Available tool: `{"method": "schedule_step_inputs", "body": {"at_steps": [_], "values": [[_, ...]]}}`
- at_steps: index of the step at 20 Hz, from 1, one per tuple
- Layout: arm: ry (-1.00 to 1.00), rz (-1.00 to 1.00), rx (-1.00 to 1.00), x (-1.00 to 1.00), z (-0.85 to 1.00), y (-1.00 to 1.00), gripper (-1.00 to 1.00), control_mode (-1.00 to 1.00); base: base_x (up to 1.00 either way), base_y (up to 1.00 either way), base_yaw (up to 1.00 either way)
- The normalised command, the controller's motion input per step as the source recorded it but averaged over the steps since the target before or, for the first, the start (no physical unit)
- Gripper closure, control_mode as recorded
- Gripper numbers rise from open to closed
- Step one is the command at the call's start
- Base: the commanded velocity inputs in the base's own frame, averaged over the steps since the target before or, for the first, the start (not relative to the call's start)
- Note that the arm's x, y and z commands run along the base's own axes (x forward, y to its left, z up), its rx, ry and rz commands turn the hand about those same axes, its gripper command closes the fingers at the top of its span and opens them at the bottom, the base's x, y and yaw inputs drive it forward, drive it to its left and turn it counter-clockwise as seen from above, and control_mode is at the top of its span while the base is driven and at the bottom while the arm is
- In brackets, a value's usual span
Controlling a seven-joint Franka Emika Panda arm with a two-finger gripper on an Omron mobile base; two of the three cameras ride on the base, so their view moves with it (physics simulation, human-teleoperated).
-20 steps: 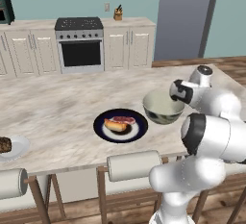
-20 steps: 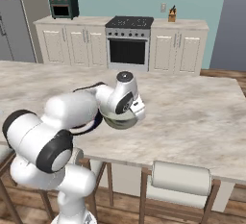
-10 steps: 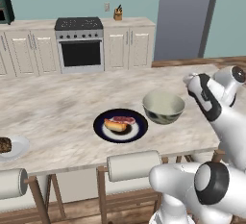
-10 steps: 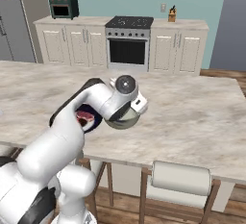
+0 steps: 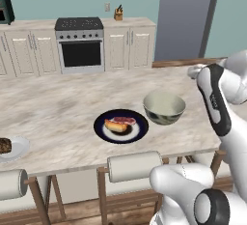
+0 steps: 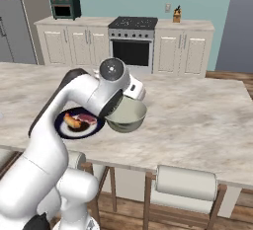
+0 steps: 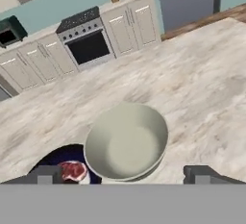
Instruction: Take the smaller bowl and place it next to the appetizer plate on the dining counter , and place the larger bowl next to the plate with cooked food.
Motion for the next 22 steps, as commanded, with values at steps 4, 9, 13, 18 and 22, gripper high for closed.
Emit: {"method": "schedule_step_inputs", "body": {"at_steps": [4,9,13,18,22], "values": [[0.01,0.0,-0.34,-0.78,0.35,0.3,-1.0,-1.0,0.0,0.0,0.0],[-0.03,0.05,-0.29,-0.86,0.01,0.4,-1.0,-1.0,0.0,0.0,0.0],[-0.07,0.09,-0.17,-0.82,0.17,0.23,-1.0,-1.0,0.0,0.0,0.0],[-0.11,0.08,-0.02,-0.44,0.74,0.16,-1.0,-1.0,0.0,0.0,0.0],[-0.18,0.11,-0.02,-0.08,0.58,0.55,-1.0,-1.0,0.0,0.0,0.0]]}}
